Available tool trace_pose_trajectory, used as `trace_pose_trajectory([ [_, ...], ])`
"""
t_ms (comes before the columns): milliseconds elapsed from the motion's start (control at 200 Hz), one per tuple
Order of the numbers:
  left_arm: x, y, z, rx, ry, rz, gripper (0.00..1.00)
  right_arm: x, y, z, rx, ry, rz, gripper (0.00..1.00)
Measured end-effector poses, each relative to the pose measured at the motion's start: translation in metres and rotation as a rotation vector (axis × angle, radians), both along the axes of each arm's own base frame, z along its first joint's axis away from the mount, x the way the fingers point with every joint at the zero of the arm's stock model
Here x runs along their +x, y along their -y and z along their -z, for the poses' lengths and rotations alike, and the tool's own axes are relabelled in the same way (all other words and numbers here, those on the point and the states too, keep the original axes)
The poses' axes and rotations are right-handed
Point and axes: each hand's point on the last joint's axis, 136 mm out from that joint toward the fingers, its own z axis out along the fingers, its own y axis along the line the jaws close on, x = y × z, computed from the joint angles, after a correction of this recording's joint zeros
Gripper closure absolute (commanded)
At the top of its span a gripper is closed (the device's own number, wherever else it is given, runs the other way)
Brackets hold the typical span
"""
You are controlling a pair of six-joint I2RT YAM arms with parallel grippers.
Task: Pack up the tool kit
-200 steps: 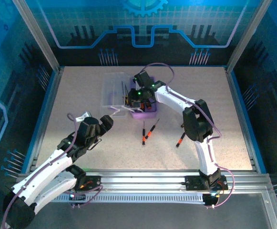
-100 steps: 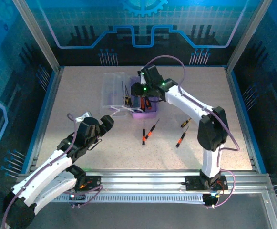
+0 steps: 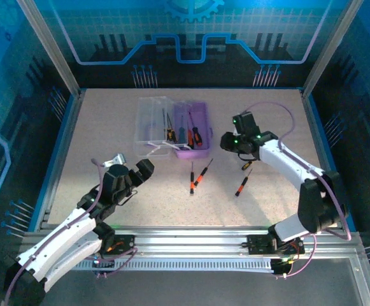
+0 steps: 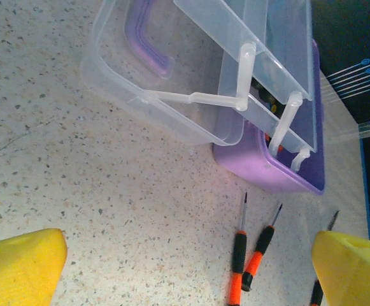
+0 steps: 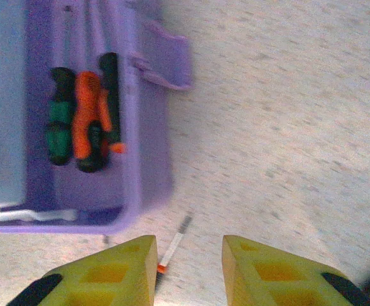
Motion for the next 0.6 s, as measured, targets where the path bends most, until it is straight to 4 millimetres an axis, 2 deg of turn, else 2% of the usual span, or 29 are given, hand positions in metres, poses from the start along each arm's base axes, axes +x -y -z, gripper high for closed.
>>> trace_pose_trajectory([
  [180, 0.003, 0.003, -0.006, -0.01, 0.027, 0.01, 0.01, -0.022, 0.044, 0.007, -0.038, -0.01, 0.09, 0.67],
  [325, 0.003, 0.009, 0.003, -0.007, -0.011, 0.04, 0.01, -0.029, 0.074, 0.02, -0.056, -0.053, 0.16, 0.69],
  [435, 0.002, 0.015, 0.012, -0.007, -0.05, 0.066, 0.01, -0.038, 0.086, 0.032, -0.068, -0.1, 0.188, 0.69],
  [600, -0.002, 0.022, 0.021, -0.022, -0.091, 0.099, 0.01, -0.046, 0.088, 0.041, -0.069, -0.132, 0.185, 0.69],
])
